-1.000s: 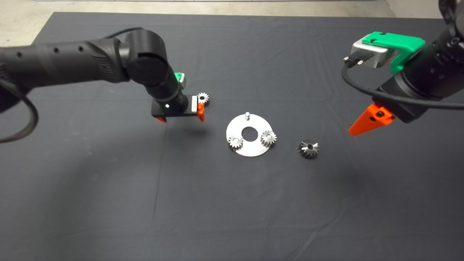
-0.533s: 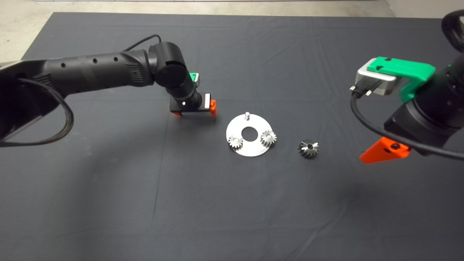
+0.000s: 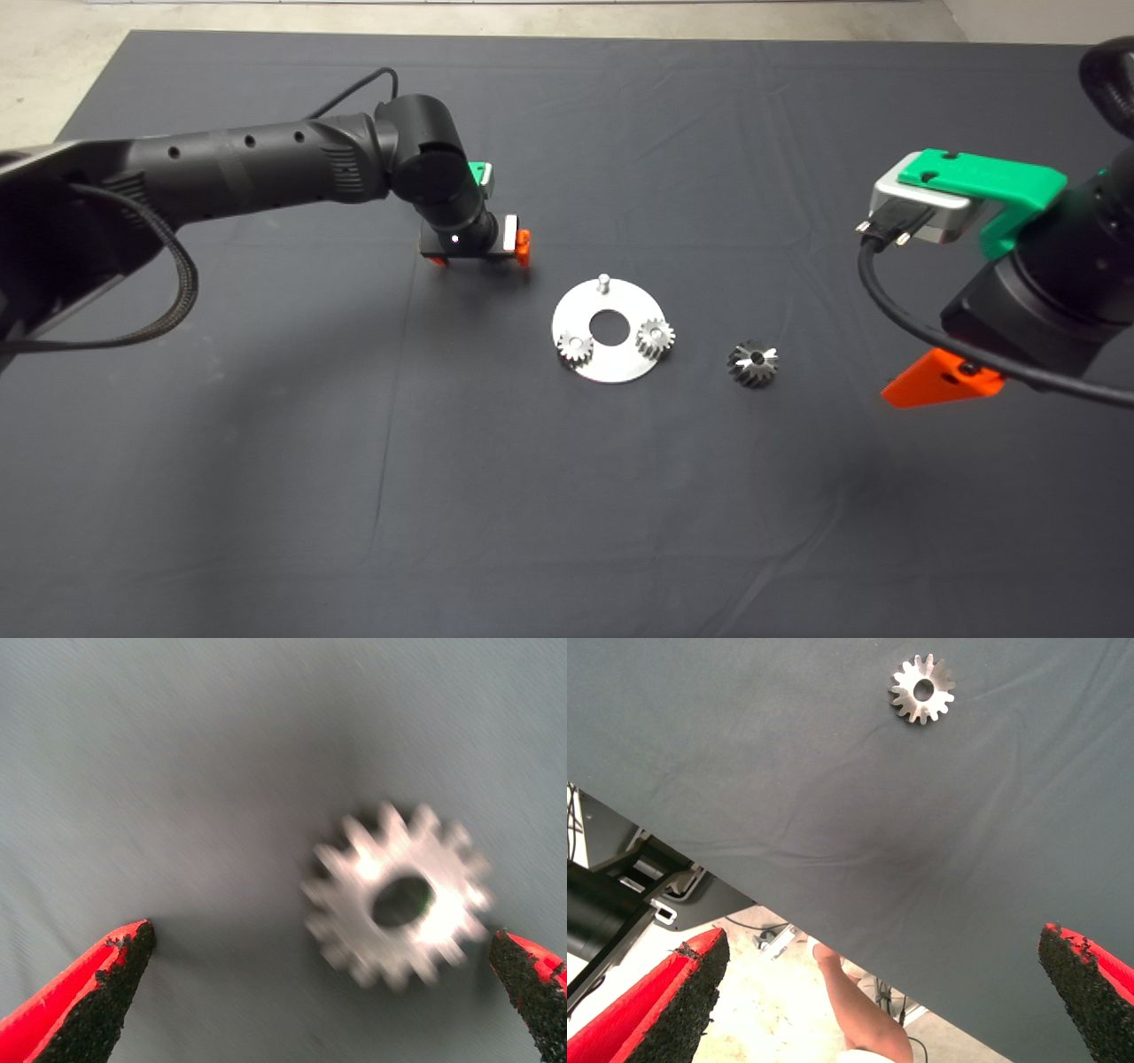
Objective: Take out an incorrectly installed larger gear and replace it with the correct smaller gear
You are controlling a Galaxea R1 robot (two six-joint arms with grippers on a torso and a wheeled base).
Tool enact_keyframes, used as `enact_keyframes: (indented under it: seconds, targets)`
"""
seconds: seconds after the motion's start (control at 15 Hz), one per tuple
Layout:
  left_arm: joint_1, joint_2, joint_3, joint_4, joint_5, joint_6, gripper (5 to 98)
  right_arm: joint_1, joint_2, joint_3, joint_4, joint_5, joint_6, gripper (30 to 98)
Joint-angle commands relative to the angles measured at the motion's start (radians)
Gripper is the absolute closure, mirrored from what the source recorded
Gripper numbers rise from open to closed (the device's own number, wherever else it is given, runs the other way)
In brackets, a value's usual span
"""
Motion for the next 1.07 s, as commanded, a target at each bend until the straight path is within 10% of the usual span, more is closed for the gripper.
enact_keyframes:
  seconds: [0.0, 1.0]
  targets:
    - [-0.020, 0.002, -0.015, 0.032, 0.010, 0.025, 5.8, 0.028, 0.005, 0.006, 0.036, -0.043, 0.007, 36.2]
    - [-0.050, 0.070, -0.042, 0.040, 0.025, 0.069, 5.8, 0.028, 0.004, 0.010, 0.035, -0.045, 0.005, 36.2]
